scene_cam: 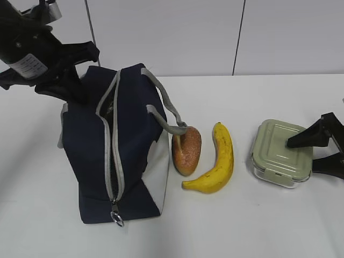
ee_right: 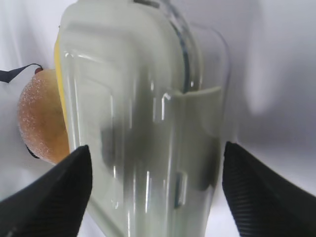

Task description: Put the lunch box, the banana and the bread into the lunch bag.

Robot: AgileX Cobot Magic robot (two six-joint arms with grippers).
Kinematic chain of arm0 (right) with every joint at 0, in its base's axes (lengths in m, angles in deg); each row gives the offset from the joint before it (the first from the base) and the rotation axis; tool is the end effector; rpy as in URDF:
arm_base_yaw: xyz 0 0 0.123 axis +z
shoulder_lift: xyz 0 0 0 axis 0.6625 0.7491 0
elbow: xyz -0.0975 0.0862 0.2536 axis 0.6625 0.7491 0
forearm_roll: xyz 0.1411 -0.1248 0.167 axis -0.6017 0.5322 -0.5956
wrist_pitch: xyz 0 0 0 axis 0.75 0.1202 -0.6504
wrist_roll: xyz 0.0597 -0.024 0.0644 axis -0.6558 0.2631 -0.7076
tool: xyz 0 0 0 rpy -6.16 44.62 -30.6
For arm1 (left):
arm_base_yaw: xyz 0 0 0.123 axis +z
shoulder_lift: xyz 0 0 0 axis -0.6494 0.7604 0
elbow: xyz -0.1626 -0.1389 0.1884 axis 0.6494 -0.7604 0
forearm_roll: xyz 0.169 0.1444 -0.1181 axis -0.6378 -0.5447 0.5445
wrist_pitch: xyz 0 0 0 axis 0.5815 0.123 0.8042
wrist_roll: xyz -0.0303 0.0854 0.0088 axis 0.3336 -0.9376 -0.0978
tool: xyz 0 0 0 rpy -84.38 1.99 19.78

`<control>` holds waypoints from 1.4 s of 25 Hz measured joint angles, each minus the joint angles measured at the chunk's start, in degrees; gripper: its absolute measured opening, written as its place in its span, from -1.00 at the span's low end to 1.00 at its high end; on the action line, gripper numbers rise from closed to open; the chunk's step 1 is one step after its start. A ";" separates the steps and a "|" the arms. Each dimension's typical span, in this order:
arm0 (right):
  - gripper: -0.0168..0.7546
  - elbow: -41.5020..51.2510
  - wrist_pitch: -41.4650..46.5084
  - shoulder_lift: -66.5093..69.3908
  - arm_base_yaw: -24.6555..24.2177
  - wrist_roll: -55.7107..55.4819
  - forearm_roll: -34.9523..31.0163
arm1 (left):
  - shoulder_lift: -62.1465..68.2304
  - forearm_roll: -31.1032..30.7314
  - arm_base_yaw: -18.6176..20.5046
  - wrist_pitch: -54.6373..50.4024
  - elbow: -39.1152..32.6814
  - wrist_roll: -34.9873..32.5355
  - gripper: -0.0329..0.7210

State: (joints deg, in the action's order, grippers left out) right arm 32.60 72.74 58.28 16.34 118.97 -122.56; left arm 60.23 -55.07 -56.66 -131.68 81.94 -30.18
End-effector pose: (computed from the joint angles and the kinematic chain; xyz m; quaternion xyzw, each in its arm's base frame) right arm 0.3184 -0.0722 0.1184 0.1455 0.8922 0.3963 0.1604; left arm 0.3234 -0.1185 0.2945 0.0418 0.9686 -0.1796 0.1670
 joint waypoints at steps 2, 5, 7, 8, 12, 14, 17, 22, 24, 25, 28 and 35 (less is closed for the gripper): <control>0.58 -0.58 0.96 0.95 0.00 0.23 -0.11 | 0.00 0.00 0.00 0.00 0.00 0.00 -0.92; 0.56 -0.66 1.23 2.32 0.00 0.51 -0.79 | 0.00 -0.05 0.00 0.00 0.00 0.00 -0.92; 0.56 -0.66 1.47 2.56 0.00 0.65 -1.06 | 0.00 -0.07 0.00 0.00 0.00 0.00 -0.92; 0.56 -0.66 1.47 2.64 0.00 0.77 -1.16 | 0.00 -0.12 0.00 0.00 0.00 0.00 -0.92; 0.48 -0.79 1.82 2.80 0.00 0.77 -1.43 | 0.00 -0.12 0.00 0.00 0.00 0.00 -0.92; 0.38 -0.79 1.95 2.90 0.00 0.77 -1.55 | 0.00 -0.12 0.00 0.00 0.00 0.00 -0.92; 0.18 -0.91 2.55 2.90 0.00 0.77 -1.86 | 0.00 -0.12 0.00 0.00 0.00 0.00 -0.92; 0.07 -0.94 3.15 2.90 0.00 0.87 -2.94 | 0.00 -0.14 0.00 0.00 0.00 0.00 -0.92; 0.07 -0.94 3.15 2.90 0.00 0.87 -3.93 | 0.00 -0.14 0.00 0.00 0.00 0.00 -0.92; 0.07 -0.94 3.15 3.01 0.00 0.87 -4.48 | 0.00 -0.19 0.00 0.00 0.00 0.00 -0.92; 0.07 -0.94 3.45 3.21 0.00 1.09 -6.40 | 0.00 -0.19 0.00 0.00 0.00 0.00 -0.92; 0.06 -0.94 7.48 2.73 0.57 4.00 -18.90 | 0.00 -0.19 0.00 -0.05 0.00 0.00 -0.92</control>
State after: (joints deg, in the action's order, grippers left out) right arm 31.66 80.22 61.01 16.91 122.97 -141.45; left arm 60.23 -55.26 -56.66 -131.73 81.94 -30.18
